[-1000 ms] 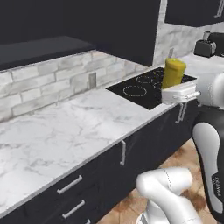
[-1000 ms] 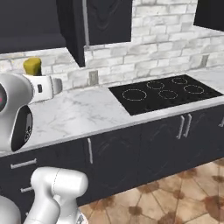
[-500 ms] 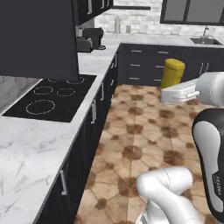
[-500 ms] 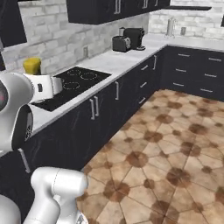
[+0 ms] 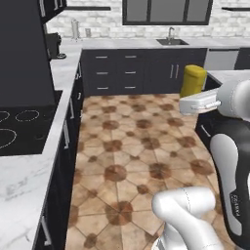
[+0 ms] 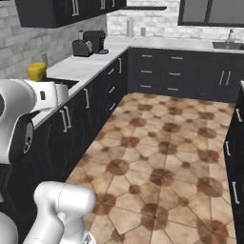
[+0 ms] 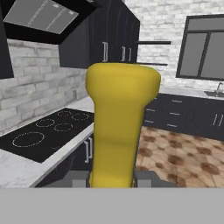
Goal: Move the shaker and mustard from the cabinet to the dining counter.
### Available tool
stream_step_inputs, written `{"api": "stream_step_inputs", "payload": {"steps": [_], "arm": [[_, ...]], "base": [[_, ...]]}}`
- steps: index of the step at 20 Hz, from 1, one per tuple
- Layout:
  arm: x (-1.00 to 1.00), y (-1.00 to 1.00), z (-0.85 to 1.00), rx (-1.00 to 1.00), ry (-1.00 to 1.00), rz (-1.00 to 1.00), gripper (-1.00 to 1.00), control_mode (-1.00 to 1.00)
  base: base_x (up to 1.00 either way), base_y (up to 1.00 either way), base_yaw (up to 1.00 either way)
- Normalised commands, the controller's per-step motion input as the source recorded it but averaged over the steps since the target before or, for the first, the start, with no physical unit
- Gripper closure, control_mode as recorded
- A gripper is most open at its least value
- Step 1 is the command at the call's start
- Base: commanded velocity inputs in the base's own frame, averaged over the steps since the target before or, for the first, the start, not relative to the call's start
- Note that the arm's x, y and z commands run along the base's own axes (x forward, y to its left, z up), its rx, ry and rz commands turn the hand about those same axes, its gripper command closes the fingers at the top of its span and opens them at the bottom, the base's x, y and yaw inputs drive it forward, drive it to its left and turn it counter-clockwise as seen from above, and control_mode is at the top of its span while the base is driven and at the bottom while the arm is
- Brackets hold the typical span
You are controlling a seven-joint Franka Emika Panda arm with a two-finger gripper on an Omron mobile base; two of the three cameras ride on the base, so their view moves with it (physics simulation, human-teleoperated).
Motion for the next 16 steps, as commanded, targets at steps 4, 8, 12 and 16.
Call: {"api": "stream_step_inputs", "payload": {"steps": [4,8,12,16], "arm": [[0.00,0.00,0.00,0.00,0.00,0.00,1.00,1.00],[0.00,0.00,0.00,0.00,0.00,0.00,1.00,1.00],[0.00,0.00,0.00,0.00,0.00,0.00,1.00,1.00],[0.00,0.00,0.00,0.00,0.00,0.00,1.00,1.00]], "base": [[0.15,-0.27,-0.01],[0.01,-0.88,0.01],[-0.26,-0.94,0.00],[-0.78,-0.66,0.00]]}}
